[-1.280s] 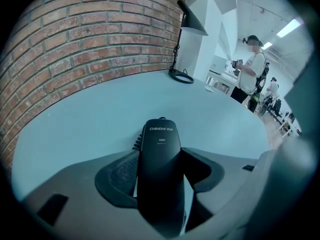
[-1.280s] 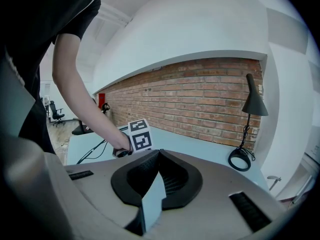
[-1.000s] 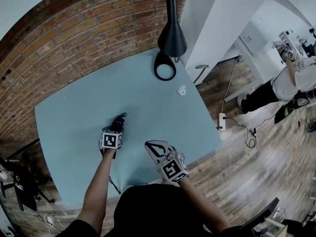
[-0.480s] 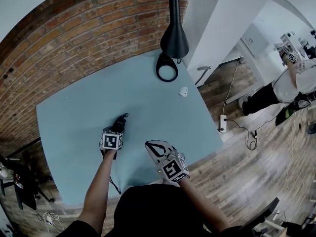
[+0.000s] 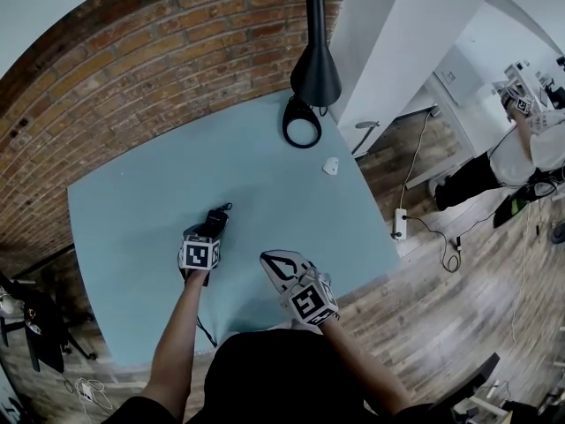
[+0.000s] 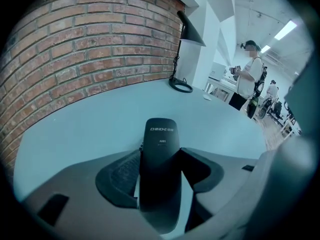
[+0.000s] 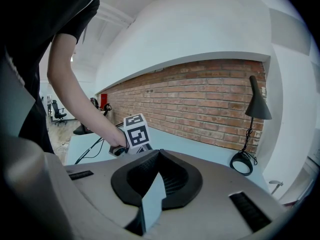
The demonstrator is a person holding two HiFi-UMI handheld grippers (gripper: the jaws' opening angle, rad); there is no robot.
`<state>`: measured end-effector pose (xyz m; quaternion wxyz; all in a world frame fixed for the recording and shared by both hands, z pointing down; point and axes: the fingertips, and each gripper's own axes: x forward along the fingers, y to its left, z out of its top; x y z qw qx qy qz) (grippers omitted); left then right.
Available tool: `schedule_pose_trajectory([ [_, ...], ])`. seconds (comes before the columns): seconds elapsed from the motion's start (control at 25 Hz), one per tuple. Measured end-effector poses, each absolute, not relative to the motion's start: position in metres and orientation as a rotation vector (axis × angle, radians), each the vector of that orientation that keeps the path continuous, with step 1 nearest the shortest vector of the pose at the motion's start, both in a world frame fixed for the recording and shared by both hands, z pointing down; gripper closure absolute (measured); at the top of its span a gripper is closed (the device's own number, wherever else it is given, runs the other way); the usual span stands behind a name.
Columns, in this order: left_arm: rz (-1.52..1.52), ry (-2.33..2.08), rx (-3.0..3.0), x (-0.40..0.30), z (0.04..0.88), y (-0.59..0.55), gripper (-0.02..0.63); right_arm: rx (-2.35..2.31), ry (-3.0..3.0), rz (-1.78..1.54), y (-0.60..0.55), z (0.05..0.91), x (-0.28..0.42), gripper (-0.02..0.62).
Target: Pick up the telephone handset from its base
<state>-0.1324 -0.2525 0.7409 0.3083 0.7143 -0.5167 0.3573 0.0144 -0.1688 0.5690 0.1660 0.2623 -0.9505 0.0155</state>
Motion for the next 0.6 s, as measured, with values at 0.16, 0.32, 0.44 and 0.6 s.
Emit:
schedule_pose_trajectory([
  [0.16,0.925,-1.391,1.885,-0.136,0.733,-0.254,0.327,0.739,-2.709,0.041,-0.168,0.570,0.013,0.580],
  [0.32,0.899,-1.409,1.905,-0.137,0.724,-0.257,0.327,0.730,-2.713,0.033,-0.168,0.568,0.011,0.580],
  [0.44,0.882,-1.426,1.920,-0.138,0.716,-0.259,0.327,0.726,-2.714,0.030,-0.169,0.568,0.010,0.580],
  [0.6,0.867,-1.445,1.942,-0.137,0.706,-0.262,0.328,0.717,-2.715,0.028,-0.169,0.568,0.009,0.580],
])
